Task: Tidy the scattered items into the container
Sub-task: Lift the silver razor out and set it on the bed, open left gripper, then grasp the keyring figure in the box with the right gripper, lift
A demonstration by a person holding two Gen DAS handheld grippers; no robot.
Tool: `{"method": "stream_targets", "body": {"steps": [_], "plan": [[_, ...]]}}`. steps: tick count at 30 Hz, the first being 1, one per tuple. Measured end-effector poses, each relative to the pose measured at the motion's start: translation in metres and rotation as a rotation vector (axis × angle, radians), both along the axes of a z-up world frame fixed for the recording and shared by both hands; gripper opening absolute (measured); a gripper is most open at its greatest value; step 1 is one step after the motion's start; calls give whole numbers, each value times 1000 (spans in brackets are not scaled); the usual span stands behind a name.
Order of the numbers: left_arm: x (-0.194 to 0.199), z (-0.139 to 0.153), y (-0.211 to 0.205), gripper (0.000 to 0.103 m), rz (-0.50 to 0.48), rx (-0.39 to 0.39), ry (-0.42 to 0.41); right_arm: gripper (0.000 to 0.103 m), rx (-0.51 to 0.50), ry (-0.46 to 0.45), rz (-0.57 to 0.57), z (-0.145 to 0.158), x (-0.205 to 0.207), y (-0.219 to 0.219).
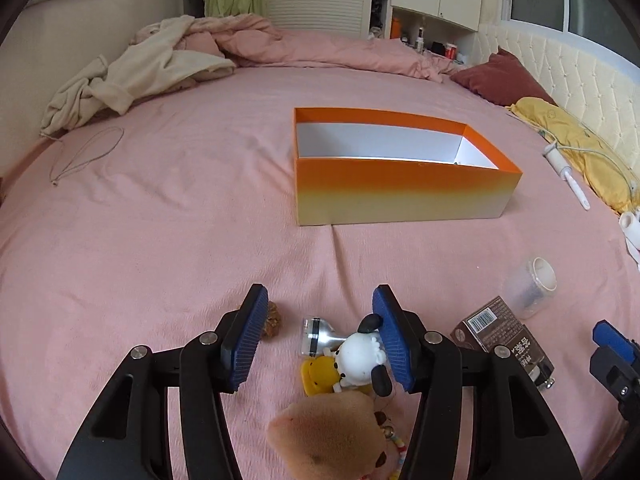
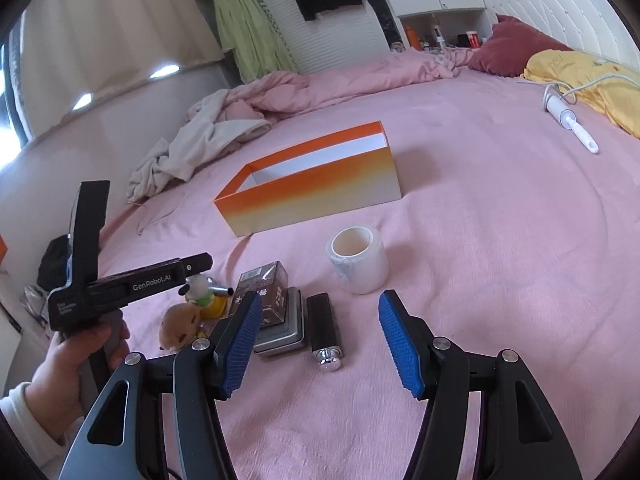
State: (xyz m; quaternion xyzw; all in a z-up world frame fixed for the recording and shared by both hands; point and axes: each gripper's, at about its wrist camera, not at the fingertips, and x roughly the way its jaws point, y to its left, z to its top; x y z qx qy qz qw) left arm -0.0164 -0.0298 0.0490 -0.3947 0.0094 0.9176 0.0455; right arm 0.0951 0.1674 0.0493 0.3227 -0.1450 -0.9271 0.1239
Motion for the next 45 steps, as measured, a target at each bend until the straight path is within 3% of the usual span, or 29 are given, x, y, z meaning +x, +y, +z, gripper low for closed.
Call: {"method": "stream_targets", "body": {"steps": [1, 12, 16, 20, 23, 25, 30, 33, 37, 40, 42, 43, 44, 45], "plan": [[-1, -1, 1, 80, 0, -13, -10, 60, 8, -1, 3, -1, 0, -1], [5, 13, 4, 80, -35, 13, 57, 61, 57, -5, 3, -1, -4, -2], [5, 20, -2, 80, -27, 45, 66, 61, 50, 15, 20, 21, -30, 5], [3, 28, -10, 80, 6, 47, 96, 61, 33, -1, 57, 63, -91, 11], [1, 32, -16, 80, 16, 68, 107, 63, 95, -113, 119, 91, -160, -3], [-1, 33, -19, 80, 22, 85, 105, 63, 169, -224, 161, 94, -208, -19], [-4, 35, -29, 80, 45, 132, 105, 63, 368, -507, 186, 55, -292, -51], [-7, 38, -37, 80, 60, 170, 107, 63, 432, -645, 144, 25, -316, -56], [-7, 43, -48, 80, 79, 205, 120, 63, 490, -762, 88, -6, -329, -57], [-7, 45, -55, 80, 94, 232, 123, 76, 506, -785, 69, -20, -331, -59], [-8, 45, -59, 80, 105, 251, 121, 78, 550, -775, 80, -24, -329, -66], [-8, 46, -61, 80, 109, 256, 120, 73, 591, -765, 88, -25, -328, -69], [-8, 45, -62, 80, 114, 259, 119, 52, 621, -755, 99, -26, -327, -72], [-8, 45, -62, 80, 116, 259, 117, 42, 602, -755, 112, -27, -326, -71]]}}
